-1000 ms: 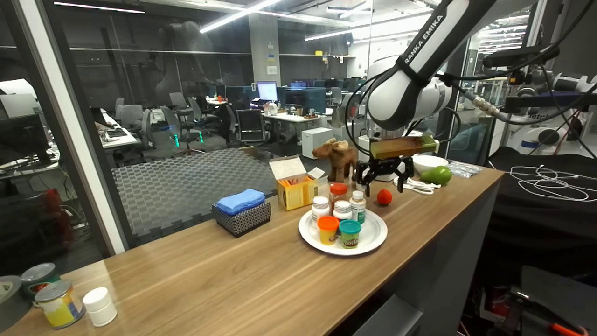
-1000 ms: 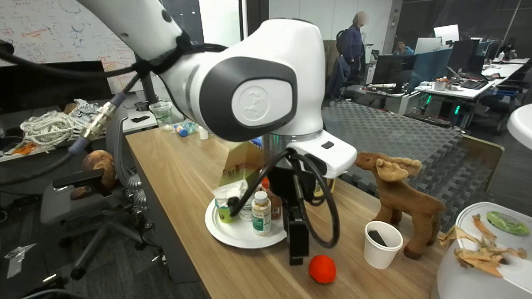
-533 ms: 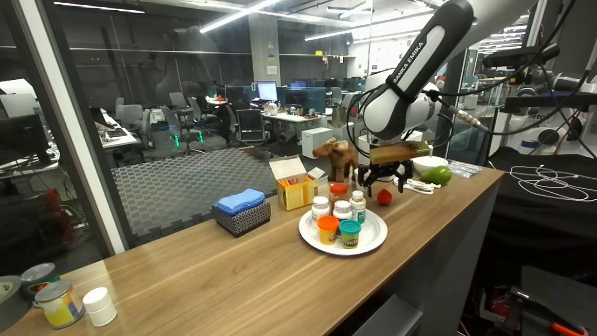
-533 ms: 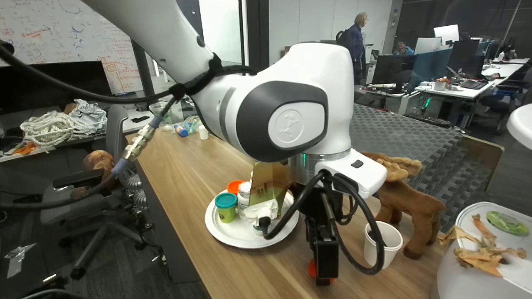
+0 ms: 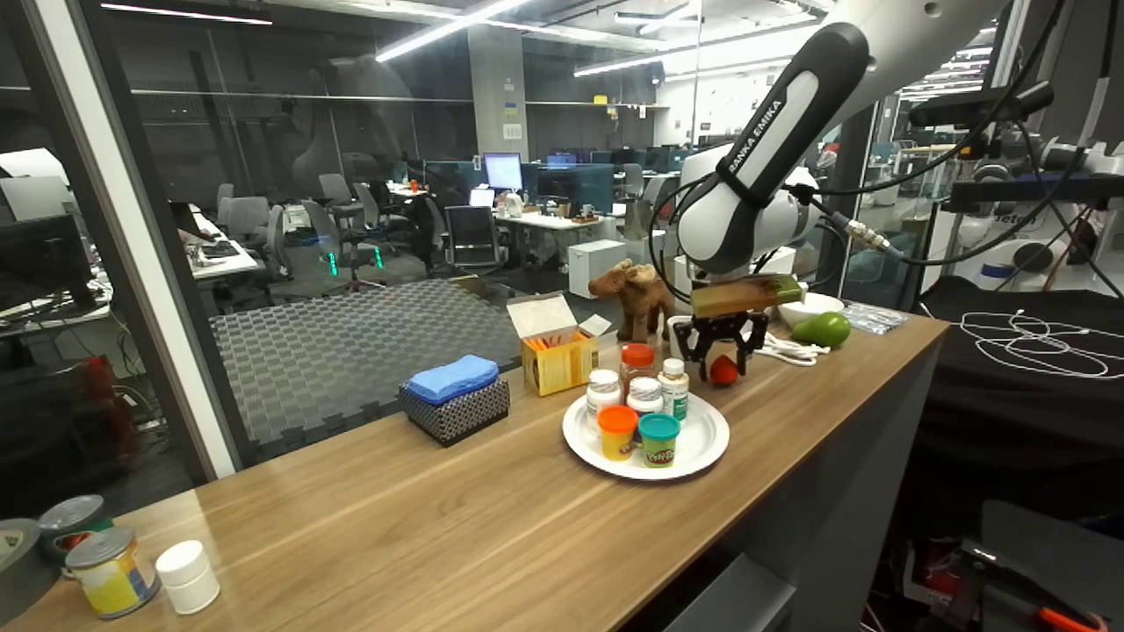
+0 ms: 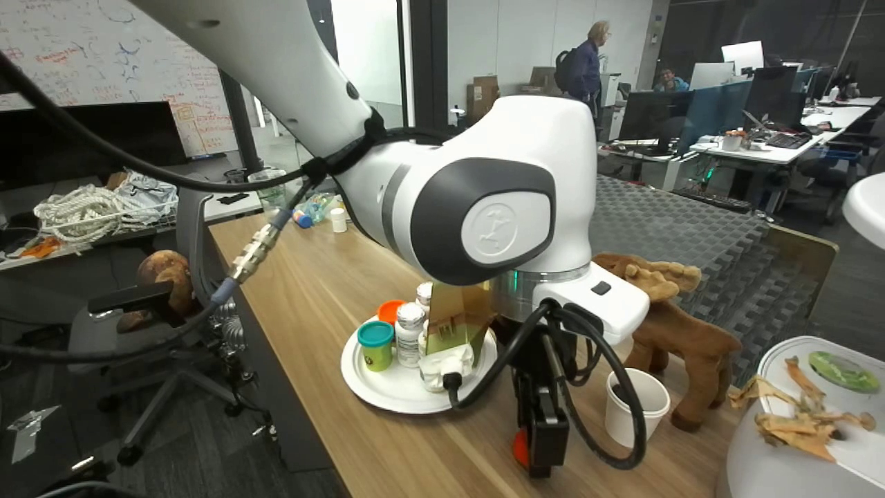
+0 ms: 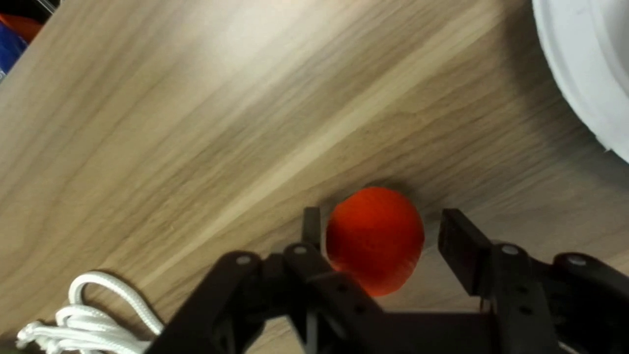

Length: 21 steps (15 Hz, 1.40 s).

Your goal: Put the bottles and the red object on the plate

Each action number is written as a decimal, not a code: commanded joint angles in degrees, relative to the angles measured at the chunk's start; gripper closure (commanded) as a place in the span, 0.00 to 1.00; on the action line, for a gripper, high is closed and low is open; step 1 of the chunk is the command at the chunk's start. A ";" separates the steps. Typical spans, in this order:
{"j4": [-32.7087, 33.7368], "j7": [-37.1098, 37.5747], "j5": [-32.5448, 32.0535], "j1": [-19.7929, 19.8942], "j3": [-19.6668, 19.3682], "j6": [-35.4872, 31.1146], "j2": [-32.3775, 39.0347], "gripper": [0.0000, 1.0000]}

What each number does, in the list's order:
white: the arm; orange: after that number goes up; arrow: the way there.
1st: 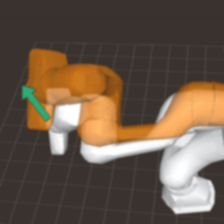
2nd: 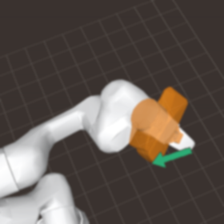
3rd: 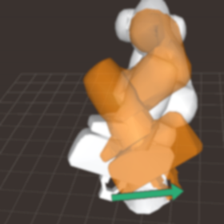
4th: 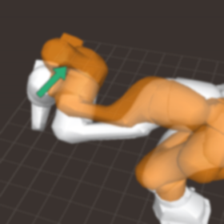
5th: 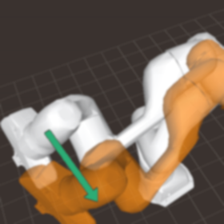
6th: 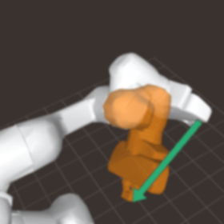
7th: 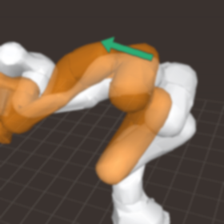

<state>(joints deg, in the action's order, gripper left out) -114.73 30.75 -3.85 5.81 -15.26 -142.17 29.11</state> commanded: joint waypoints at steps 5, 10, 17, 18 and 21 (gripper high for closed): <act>-1.64 1.71 0.91 -1.01 -1.30 -0.87 -3.13 0.77; -9.55 3.35 0.56 -1.88 -1.40 -4.02 -13.18 0.77; -22.91 1.67 3.56 -3.09 4.73 -3.75 -24.90 0.77; -23.98 1.06 4.13 -3.38 5.94 -3.45 -25.68 0.77; -25.66 0.25 5.05 -4.29 8.87 -3.16 -26.37 0.77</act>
<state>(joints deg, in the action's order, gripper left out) -137.32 32.96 -0.74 2.22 -8.53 -144.86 5.81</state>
